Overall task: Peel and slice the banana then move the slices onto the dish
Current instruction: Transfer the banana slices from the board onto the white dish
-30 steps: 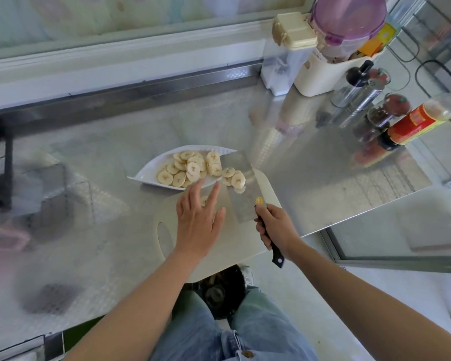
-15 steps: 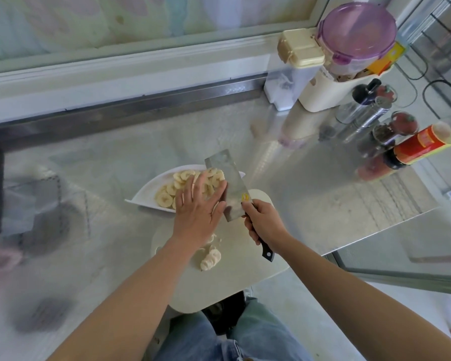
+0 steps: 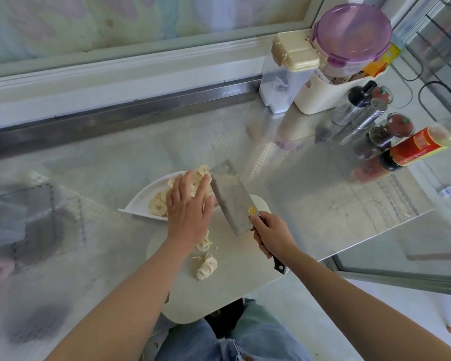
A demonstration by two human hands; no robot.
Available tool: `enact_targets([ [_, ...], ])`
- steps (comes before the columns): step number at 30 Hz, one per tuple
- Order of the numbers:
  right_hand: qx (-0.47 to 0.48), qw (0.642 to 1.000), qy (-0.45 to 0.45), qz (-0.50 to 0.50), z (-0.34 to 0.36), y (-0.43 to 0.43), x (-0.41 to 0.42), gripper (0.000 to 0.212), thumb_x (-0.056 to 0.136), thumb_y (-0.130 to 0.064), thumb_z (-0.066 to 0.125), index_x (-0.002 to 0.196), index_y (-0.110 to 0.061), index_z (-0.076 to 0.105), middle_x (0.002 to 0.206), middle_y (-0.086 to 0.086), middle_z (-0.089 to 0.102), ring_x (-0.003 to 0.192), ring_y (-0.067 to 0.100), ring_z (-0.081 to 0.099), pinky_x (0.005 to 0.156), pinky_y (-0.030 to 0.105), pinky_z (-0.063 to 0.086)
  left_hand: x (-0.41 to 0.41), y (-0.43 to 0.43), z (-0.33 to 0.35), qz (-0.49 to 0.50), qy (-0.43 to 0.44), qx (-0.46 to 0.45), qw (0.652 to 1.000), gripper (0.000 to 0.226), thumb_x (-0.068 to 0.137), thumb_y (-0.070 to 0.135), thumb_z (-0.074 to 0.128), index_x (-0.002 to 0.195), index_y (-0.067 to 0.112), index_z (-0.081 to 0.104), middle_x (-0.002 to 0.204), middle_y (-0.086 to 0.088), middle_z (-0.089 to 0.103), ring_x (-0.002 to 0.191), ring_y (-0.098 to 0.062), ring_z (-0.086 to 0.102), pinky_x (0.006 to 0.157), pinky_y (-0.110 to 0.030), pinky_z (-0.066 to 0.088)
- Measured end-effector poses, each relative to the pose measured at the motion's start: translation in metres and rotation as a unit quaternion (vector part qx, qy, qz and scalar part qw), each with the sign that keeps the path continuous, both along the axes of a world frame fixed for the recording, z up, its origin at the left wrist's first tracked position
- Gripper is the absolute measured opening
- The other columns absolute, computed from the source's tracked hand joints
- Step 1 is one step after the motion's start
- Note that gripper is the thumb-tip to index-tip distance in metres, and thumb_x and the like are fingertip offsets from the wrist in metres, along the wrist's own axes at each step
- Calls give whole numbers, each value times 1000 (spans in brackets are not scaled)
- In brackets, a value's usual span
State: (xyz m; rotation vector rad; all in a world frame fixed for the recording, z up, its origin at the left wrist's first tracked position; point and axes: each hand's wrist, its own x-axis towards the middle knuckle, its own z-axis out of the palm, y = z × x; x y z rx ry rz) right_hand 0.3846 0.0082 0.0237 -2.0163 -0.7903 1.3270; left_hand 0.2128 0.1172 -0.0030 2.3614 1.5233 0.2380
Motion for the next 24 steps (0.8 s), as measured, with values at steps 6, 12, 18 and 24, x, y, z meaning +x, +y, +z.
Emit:
enact_targets([
  [6,-11,999,-41,10,1,-11,15,36,95,-33,49,71,-7,45,54,10,45,33,19,36,34,21,31,2,5,-9,5,39,-32,999,52,99,48,25,149,35,26,159,-7,10,145,-31,4,115,-50,12],
  [12,20,999,-30,-30,2,-14,19,34,96,-29,49,70,-7,42,55,11,47,33,18,36,34,22,32,3,-3,0,66,-121,-64,988,63,89,52,17,141,29,44,153,-6,27,140,-28,16,113,-47,10],
  [18,45,999,-7,4,6,-9,4,45,97,-35,49,78,5,41,56,14,45,34,20,35,34,24,31,6,10,27,351,-518,-322,711,55,94,53,34,130,19,58,139,-4,52,128,-21,46,113,-42,30],
  [24,93,993,15,70,14,-6,-14,48,96,-48,48,73,-6,44,54,13,43,34,20,33,36,21,30,-10,4,49,341,-674,-443,483,91,90,71,7,141,4,43,152,-15,32,141,-28,29,120,-39,12],
])
